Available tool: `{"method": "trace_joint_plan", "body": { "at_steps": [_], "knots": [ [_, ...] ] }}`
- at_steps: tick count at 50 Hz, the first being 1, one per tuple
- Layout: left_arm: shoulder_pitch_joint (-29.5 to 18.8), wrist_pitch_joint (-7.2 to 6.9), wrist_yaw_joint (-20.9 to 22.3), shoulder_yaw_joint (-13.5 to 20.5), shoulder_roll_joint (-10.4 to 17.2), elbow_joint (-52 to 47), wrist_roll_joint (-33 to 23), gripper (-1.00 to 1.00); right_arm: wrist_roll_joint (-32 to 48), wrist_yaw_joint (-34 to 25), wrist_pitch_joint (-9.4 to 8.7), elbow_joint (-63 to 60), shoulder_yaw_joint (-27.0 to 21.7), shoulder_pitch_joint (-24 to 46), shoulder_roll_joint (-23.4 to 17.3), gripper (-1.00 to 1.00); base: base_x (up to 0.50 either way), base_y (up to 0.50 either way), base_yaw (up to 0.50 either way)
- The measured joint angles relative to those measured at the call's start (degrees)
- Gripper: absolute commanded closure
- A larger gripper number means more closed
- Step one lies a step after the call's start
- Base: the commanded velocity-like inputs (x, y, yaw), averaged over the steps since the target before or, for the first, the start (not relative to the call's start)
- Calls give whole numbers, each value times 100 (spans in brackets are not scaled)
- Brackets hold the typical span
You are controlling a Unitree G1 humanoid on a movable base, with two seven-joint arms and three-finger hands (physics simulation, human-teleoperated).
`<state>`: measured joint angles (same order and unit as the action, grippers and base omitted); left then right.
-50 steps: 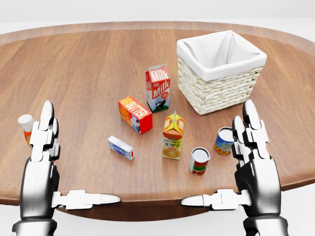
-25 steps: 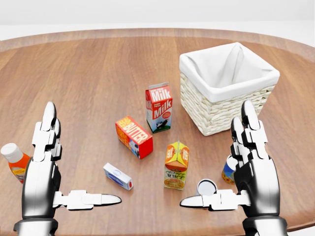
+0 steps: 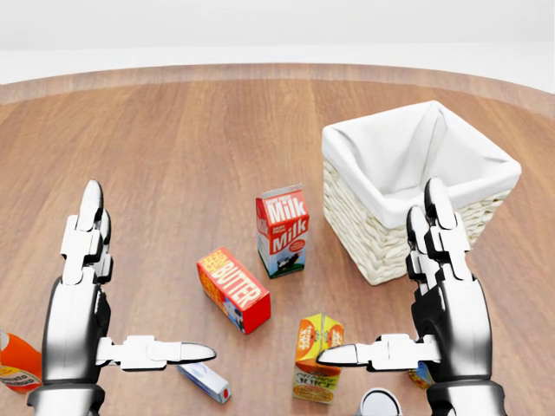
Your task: Pick up the alphabet soup and the tomato sauce, and put them in the basket.
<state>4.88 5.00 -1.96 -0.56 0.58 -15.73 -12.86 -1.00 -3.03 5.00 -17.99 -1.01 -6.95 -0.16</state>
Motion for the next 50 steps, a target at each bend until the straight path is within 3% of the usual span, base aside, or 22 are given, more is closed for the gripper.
{"method": "trace_joint_plan", "body": {
  "at_steps": [28,50],
  "knots": [
    [-6,0,20,-10,-1,18,9,-100,2,-5,0,1,3,-8,1,-100,32,0,0],
    [-6,0,27,-10,-2,42,27,-100,-20,-23,0,9,14,-10,2,-100,0,0,0]
  ]
}}
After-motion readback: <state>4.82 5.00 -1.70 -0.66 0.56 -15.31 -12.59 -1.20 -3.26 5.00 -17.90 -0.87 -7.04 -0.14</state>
